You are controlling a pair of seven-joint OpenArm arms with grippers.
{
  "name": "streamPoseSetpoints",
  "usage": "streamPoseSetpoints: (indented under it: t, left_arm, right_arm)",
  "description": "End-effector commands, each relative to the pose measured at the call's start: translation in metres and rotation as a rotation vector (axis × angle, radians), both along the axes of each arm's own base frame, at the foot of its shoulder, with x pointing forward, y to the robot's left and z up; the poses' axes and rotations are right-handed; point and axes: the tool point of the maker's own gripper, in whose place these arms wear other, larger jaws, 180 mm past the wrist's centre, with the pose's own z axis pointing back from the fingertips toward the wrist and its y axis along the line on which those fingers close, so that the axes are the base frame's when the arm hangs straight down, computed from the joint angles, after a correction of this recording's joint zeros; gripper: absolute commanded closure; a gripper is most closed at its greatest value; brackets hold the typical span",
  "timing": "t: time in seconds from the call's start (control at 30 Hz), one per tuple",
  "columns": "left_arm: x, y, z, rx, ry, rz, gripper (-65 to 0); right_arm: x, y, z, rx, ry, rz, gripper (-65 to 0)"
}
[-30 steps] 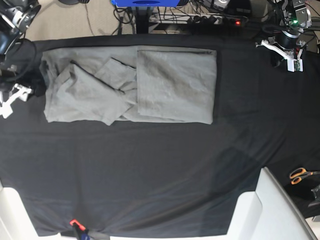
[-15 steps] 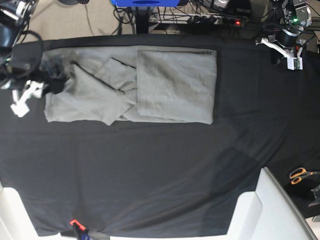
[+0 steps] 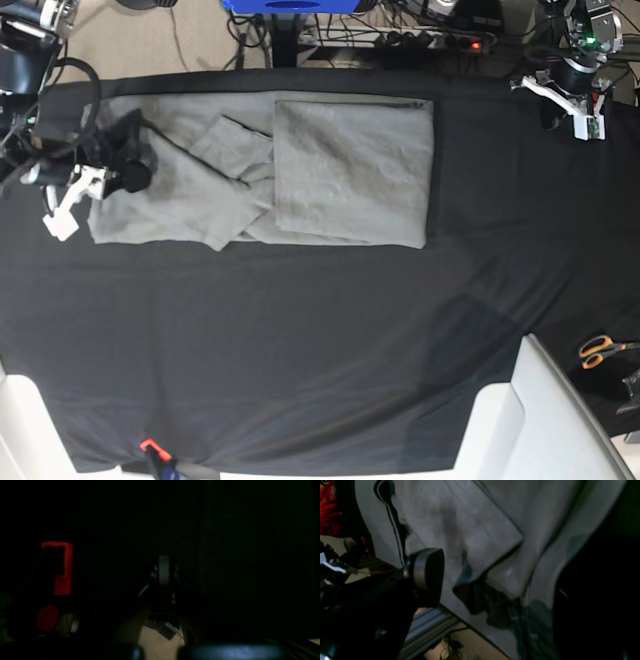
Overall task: Fold the T-shirt properly
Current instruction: 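Lower the right gripper and grasp the grey shirt end, then fold the held end over onto the other shirt half with the right gripper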
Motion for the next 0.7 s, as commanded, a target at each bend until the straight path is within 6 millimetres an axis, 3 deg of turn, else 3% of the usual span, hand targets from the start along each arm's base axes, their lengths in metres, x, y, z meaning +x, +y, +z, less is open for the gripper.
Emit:
streamPoseSetpoints:
  t: [0.0, 0.27, 0.33, 0.57, 0.67]
  left_arm:
    - [0.004, 0.007, 0.008, 0.017, -0.026, -0.001, 0.0]
    - [0.004, 0.006, 0.008, 0.017, -0.027, -0.003, 0.0]
    - [0.003, 0.006, 0.008, 0.017, -0.024, -0.002, 0.0]
    - [0.003, 0.006, 0.007, 0.016, -0.023, -0.002, 0.0]
    - [0.003, 0.006, 0.007, 0.016, -0.023, -0.002, 0.0]
  right_arm:
    - [0.001, -0.005, 0.000, -0.025, 0.006, 0.013, -44.6]
    - [0.003, 0.015, -0.003, -0.015, -0.009, 0.057, -43.4]
    - [0.005, 0.017, -0.004, -0.016, -0.021, 0.052, -37.4]
    - [0.011, 0.010, -0.001, -0.030, -0.053, 0.029, 0.0]
    - [0.017, -0.002, 0.002, -0.054, -0.077, 0.011, -1.2]
